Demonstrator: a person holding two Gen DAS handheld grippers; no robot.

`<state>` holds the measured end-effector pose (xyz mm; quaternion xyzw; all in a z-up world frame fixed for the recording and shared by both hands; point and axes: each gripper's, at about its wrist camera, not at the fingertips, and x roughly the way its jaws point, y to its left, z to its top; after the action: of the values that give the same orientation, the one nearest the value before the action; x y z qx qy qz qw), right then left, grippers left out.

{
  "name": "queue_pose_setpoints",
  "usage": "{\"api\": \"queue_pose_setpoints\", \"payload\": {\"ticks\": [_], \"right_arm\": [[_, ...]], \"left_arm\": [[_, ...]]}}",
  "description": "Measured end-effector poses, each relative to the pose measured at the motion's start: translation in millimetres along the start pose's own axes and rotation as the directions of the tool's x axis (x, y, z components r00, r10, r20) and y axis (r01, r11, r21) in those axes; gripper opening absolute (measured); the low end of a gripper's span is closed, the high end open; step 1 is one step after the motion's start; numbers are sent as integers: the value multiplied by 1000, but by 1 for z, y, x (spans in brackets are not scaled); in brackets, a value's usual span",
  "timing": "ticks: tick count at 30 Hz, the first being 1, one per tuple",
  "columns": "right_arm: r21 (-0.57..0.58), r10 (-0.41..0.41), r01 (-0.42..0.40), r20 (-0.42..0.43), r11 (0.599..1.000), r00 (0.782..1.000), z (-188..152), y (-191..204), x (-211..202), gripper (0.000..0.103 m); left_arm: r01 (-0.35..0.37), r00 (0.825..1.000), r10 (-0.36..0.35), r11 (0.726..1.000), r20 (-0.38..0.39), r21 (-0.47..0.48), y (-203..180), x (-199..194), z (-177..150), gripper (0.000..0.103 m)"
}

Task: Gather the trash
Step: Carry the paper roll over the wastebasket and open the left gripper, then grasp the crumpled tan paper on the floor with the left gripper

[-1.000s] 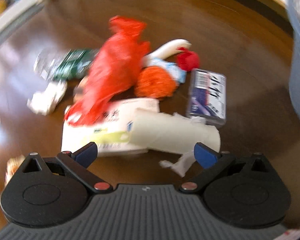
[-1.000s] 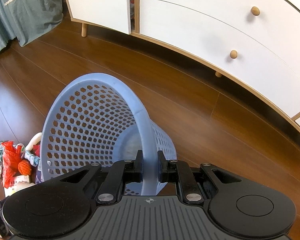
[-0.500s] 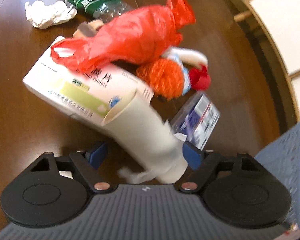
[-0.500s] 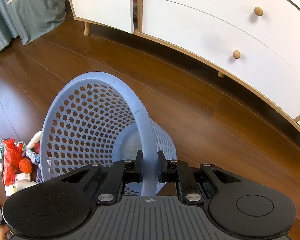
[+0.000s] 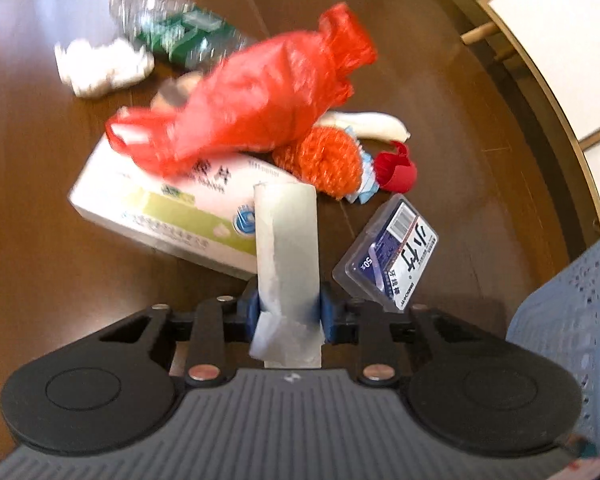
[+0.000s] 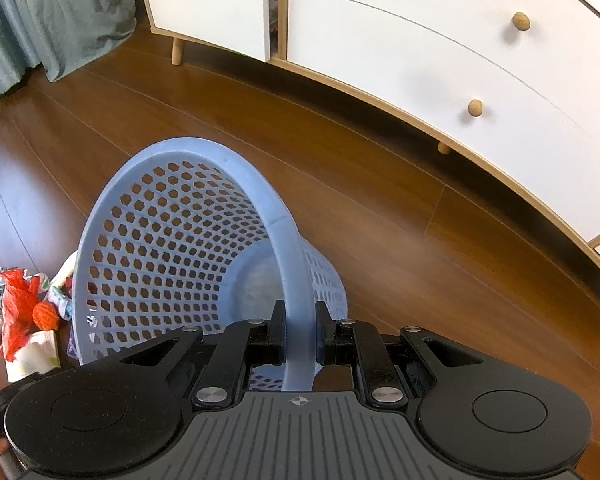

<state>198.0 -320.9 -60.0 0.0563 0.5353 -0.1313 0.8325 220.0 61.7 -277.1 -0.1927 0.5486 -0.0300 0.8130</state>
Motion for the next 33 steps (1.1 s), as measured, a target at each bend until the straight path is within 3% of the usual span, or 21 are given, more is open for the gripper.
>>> {"api": "queue_pose_setpoints", "payload": {"ticks": [4, 8, 11, 16, 22, 24, 26, 29, 33], "right_arm": [[-9, -9, 9, 6, 1000, 1000, -1, -1, 1, 9], [-17, -7, 7, 16, 1000, 1000, -2, 2, 2, 9], [-33, -3, 3, 20, 999, 1000, -2, 5, 2, 9], [-41, 9, -8, 16, 999, 1000, -4, 5, 2, 9], [-34, 13, -13, 7, 999, 1000, -4, 2, 2, 9], [-32, 14, -14, 5, 999, 1000, -4, 2, 2, 9], [-32, 19, -19, 4, 999, 1000, -4, 2, 1, 9], [-34, 21, -21, 6, 999, 1000, -5, 3, 0, 9], [-34, 25, -25, 4, 999, 1000, -5, 2, 1, 9]], "left_arm": [[-4, 1000, 3, 999, 17, 49, -6, -29, 5, 24], [56, 998, -58, 995, 26, 78, -26, -63, 16, 24], [91, 995, -97, 983, 33, 157, -54, -89, 20, 25], [140, 989, -149, 936, 2, 324, -115, -114, 15, 25], [240, 970, -233, 849, -75, 470, -187, -119, 9, 25], [259, 964, -251, 824, -84, 505, -206, -119, 8, 32], [258, 964, -250, 809, -88, 529, -218, -118, 7, 62], [242, 967, -248, 801, -65, 548, -221, -121, 5, 67], [196, 978, -204, 826, -45, 529, -208, -120, 7, 68]]}}
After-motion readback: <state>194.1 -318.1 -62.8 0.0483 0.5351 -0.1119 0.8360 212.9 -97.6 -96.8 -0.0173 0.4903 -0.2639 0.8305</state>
